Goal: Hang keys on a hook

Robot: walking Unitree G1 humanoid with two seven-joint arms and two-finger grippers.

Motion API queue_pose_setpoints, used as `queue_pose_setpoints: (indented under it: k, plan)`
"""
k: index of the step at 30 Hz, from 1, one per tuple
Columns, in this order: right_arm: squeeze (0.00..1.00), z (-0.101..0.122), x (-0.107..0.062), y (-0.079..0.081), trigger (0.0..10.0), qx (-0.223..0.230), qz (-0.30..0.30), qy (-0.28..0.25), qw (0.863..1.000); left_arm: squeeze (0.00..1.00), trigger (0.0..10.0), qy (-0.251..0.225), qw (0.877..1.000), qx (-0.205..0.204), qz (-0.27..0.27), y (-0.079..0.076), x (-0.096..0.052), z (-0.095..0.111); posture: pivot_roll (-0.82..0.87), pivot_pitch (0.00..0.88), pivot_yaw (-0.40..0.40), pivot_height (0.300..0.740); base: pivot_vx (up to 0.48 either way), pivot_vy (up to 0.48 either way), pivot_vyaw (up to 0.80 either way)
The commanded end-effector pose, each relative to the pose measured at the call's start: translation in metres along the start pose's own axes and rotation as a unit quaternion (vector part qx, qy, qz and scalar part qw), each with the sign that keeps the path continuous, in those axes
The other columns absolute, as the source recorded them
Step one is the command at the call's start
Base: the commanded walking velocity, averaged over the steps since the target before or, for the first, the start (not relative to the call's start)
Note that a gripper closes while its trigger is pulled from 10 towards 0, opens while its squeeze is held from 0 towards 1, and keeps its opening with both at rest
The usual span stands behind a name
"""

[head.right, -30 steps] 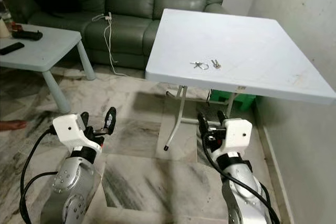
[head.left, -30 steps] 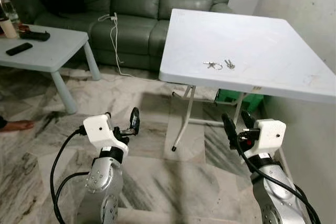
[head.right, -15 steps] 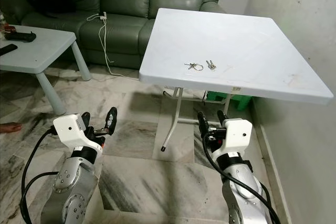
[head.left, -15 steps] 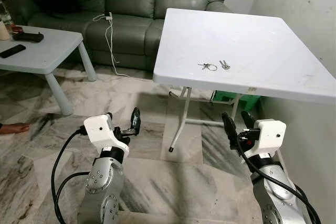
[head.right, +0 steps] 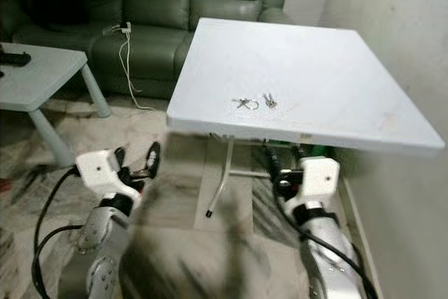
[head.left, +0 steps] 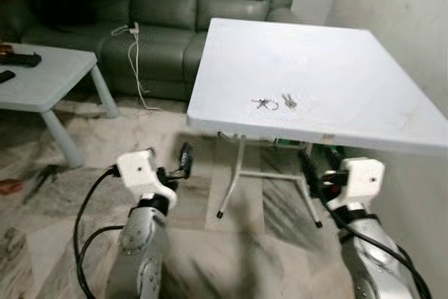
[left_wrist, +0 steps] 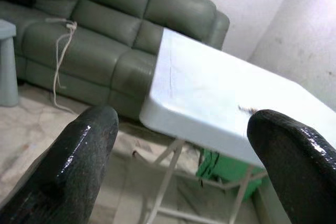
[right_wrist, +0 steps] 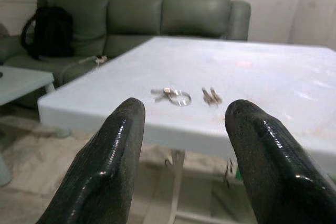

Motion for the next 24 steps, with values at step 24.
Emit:
queue_pose_setpoints:
  k: [24]
  plan:
    - [0.00, 0.0019, 0.0006, 0.0049, 10.0, 0.008, 0.007, -0.003, 1.000, 0.00, 10.0, -0.004, 1.000, -0.014, 0.007, -0.0018, -0.0017, 0.0005, -0.01, 0.000, -0.088, 0.740, 0.358, 0.000, 0.00]
Point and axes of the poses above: a point about 5 cm out from each wrist's last joint towards the gripper, its own x axis pointing out of the wrist towards the gripper, its own z axis along the axis of the wrist's last joint, y = z × x, the point moved 3 cm from there along x, pointing out of the wrist towards the gripper, and after that the axes turned 11 degrees about -x, right-handed, at the moved point
